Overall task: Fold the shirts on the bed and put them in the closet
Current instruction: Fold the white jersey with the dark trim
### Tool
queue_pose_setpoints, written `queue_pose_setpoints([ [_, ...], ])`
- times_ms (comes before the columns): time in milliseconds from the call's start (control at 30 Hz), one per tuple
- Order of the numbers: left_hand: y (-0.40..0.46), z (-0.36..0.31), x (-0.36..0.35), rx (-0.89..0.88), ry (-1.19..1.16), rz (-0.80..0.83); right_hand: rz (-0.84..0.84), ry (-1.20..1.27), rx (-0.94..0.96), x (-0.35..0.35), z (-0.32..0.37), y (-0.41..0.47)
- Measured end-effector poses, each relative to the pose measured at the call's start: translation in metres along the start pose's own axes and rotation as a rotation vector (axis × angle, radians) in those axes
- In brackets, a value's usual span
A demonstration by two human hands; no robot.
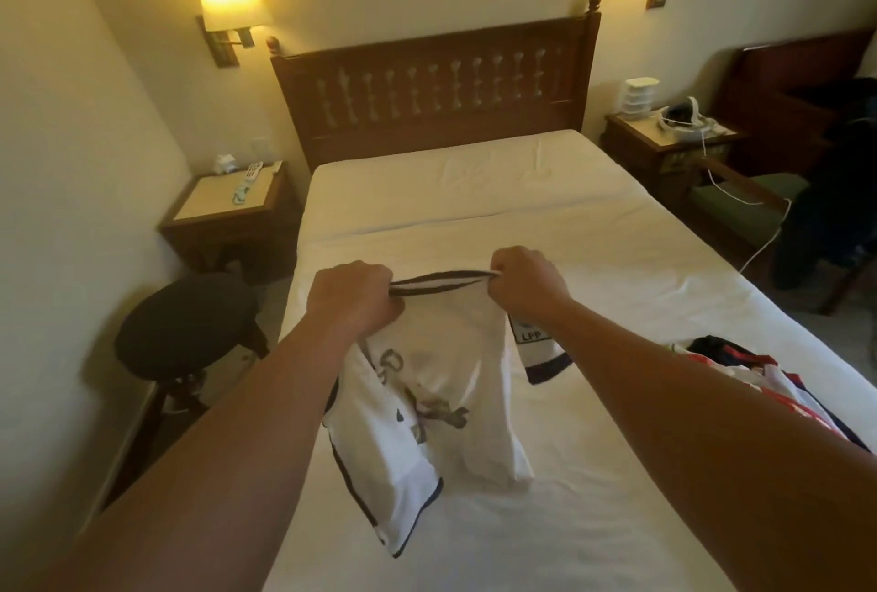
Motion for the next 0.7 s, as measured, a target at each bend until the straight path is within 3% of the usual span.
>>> queue_pose_setpoints([
  [67, 0.002, 0.000, -0.003, 0.037, -0.095, 0.012, -0.006, 0.182, 0.080, 0.005, 0.026, 0.003],
  [167, 0.007, -0.017, -0.005, 0.057, -0.713, 0.028, -0.007, 0.276, 0.186, 0.003, 0.055, 0.005],
  [233, 0.007, -0.017, -0.006, 0.100, -0.945, 0.002, -0.004, 0.196, 0.221, -0.001, 0.055, 0.006],
  [333, 0.006, 0.001, -0.007, 0.138, -0.903, -0.022, 0.110, -0.189, 0.200, -0.008, 0.030, 0.004],
  [400, 0.008, 0.006, -0.004, 0.091, -0.825, 0.020, 0.144, -0.303, 0.124, -0.012, 0.013, 0.001],
  [567, 0.013, 0.013, -0.006, 0.057, -0.511, 0.036, 0.068, -0.234, 0.039, -0.007, 0.015, -0.002],
  [633, 0.011, 0.020, -0.008, 0.077, -0.338, 0.102, 0.031, -0.153, 0.062, 0.000, 0.027, 0.001],
  [700, 0.010, 0.017, -0.006, 0.061, -0.339, 0.179, 0.020, -0.039, 0.130, 0.005, 0.047, 0.003],
])
Point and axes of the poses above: each hand's wrist, its own y-axis towards the middle knuckle, its own x-axis out of the back of the hand, z = x × y, the point moved 4 cm from there along y, towards the middle knuckle, and after that the axes turned 10 degrees about y, right-handed, at the moved point
